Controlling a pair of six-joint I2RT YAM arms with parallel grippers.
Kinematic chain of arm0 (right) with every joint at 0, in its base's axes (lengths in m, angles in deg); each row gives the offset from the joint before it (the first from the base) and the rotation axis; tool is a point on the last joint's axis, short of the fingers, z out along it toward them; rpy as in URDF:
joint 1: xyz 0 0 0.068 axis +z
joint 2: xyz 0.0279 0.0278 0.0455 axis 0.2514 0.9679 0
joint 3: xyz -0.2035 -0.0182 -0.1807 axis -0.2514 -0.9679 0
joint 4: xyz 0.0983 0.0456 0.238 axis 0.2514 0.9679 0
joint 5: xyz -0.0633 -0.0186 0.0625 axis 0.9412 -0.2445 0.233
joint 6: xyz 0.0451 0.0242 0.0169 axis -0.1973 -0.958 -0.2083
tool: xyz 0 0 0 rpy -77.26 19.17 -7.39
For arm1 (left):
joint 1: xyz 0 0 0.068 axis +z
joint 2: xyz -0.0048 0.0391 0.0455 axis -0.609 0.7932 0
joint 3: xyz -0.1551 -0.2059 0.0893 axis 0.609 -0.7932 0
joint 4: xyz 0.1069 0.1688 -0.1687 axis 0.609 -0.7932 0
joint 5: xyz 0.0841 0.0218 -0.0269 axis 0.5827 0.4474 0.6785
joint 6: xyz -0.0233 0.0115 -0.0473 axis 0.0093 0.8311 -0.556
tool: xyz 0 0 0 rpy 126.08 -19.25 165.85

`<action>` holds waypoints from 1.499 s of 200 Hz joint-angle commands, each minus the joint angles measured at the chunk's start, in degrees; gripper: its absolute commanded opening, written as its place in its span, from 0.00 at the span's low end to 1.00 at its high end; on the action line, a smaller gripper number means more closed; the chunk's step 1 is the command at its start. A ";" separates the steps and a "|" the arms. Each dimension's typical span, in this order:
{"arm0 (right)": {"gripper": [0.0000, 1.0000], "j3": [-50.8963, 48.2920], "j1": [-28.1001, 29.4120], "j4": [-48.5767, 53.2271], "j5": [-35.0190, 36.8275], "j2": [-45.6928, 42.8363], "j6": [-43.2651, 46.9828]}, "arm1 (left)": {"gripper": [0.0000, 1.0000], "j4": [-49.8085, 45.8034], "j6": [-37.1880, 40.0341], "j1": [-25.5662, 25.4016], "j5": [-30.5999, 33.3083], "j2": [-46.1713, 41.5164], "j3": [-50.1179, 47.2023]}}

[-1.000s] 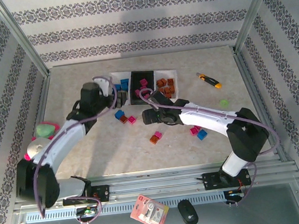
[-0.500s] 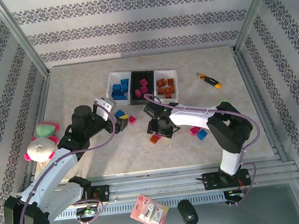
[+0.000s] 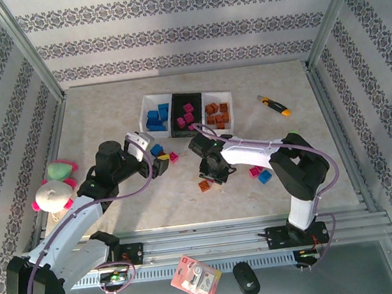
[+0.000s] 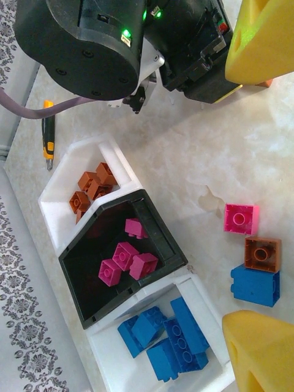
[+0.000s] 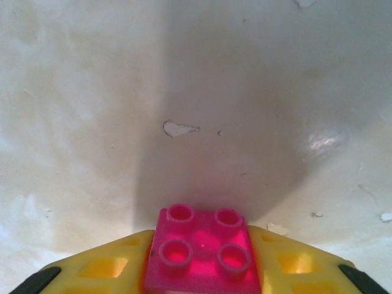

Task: Sort the legos into containers by color
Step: Pick up the lego from the bottom-center of the table, then place the lego in the container.

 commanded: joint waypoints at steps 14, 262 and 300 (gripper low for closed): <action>0.32 1.82 0.86 1.98 5.45 -3.75 1.00 | 0.96 0.61 1.46 -0.67 -3.52 -2.44 -0.29; 0.62 40.58 -9.79 -13.43 10.45 18.67 44.65 | 0.99 -2.84 -20.45 -6.15 22.42 1.32 -2.01; 0.72 29.22 -8.09 -18.22 10.84 7.13 47.77 | 0.96 -9.51 -29.15 -6.12 27.70 9.90 4.30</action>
